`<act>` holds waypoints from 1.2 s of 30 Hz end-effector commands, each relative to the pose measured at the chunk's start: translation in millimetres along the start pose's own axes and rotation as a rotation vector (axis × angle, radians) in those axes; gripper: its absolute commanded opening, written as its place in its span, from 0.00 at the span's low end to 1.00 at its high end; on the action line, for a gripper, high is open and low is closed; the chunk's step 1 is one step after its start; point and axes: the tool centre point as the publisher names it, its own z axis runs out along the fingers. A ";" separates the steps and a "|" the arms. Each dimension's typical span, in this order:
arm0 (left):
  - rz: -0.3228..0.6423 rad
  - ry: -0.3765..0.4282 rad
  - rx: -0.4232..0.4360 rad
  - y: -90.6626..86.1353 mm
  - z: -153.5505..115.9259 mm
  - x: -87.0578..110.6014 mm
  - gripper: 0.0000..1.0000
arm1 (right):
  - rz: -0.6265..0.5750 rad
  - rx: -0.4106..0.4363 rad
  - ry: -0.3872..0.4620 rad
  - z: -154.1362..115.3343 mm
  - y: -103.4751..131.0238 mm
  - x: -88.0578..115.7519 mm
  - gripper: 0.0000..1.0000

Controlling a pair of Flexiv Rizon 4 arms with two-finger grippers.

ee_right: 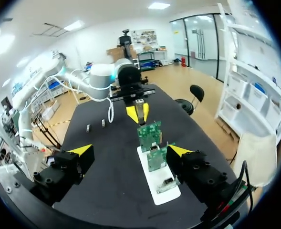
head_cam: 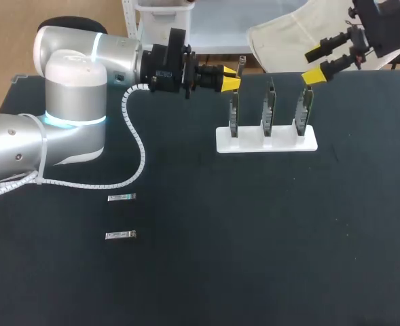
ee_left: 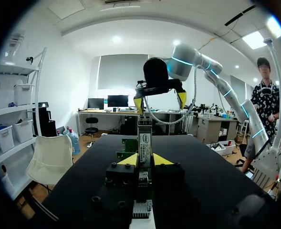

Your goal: Pick up the optical module with the left hand, and insert it into the network port with the right hand.

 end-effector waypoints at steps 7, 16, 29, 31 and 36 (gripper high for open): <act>0.000 -0.001 0.004 2.2 0.3 0.9 0.00 | -0.180 -0.016 0.045 20.5 7.6 -21.0 1.00; 0.000 -0.001 0.004 2.2 0.3 0.9 0.00 | -0.224 -0.029 0.056 31.4 9.2 -29.4 1.00; 0.000 -0.001 0.004 2.2 0.3 0.9 0.00 | -0.241 -0.094 0.023 48.5 -2.0 -50.0 1.00; 0.000 -0.001 0.004 2.2 0.3 0.9 0.00 | -0.252 -0.098 0.025 49.8 -4.3 -52.8 1.00; 0.000 -0.001 0.004 2.2 0.3 0.9 0.00 | -0.253 -0.107 0.017 54.8 -10.2 -57.6 1.00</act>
